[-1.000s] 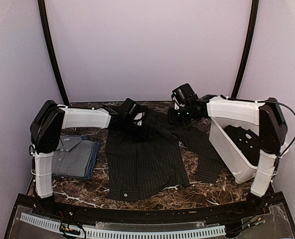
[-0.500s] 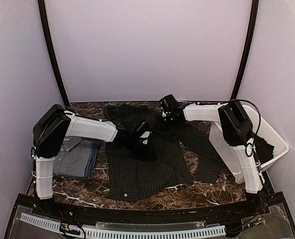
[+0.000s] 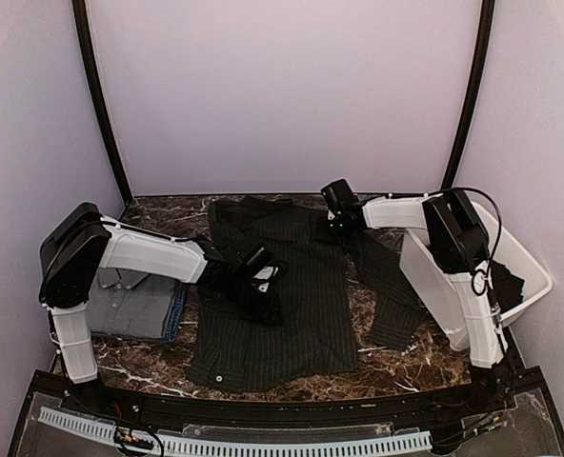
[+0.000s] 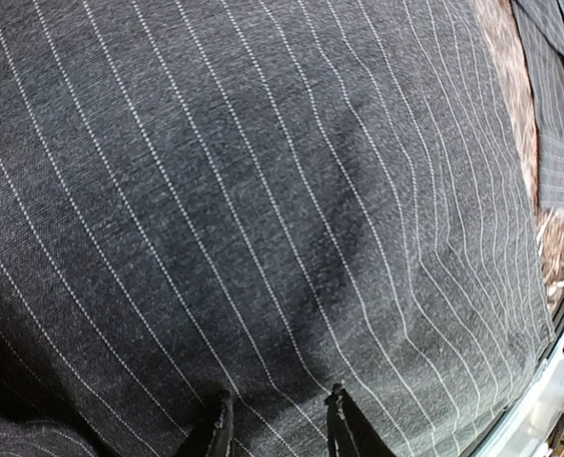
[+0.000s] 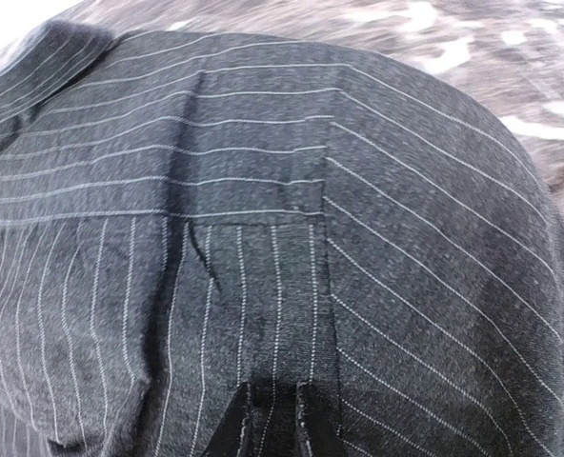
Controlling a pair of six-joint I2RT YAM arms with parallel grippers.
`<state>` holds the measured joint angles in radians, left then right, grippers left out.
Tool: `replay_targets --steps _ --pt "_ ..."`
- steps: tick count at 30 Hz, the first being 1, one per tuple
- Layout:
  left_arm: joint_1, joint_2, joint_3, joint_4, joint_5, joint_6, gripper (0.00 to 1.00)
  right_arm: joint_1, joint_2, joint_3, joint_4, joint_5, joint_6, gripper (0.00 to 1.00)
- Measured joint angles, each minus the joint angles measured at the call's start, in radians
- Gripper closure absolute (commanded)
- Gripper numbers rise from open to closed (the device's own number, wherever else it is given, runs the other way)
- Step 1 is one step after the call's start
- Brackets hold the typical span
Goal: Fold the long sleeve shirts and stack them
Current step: Flatten out the crumpled shirt at the center of the board.
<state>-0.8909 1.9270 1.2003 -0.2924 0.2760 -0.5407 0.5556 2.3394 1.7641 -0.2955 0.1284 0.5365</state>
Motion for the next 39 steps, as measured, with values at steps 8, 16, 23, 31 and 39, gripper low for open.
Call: replay_targets --steps 8,16,23,31,39 --pt "-0.046 -0.007 -0.005 -0.028 0.024 0.018 0.68 -0.066 0.050 0.113 -0.100 0.024 -0.024 0.83" --pt "-0.050 -0.007 0.056 -0.074 0.005 0.003 0.57 -0.102 0.137 0.276 -0.175 0.025 -0.067 0.74" --pt "-0.029 -0.045 0.142 -0.087 -0.106 -0.034 0.52 -0.104 0.130 0.289 -0.215 0.000 -0.109 0.54" --pt "0.080 -0.235 0.012 -0.122 -0.145 -0.032 0.45 -0.033 0.004 0.243 -0.264 0.013 -0.166 0.46" --pt "0.054 -0.423 -0.212 -0.214 -0.064 0.027 0.40 0.110 -0.250 0.048 -0.216 0.021 -0.199 0.42"
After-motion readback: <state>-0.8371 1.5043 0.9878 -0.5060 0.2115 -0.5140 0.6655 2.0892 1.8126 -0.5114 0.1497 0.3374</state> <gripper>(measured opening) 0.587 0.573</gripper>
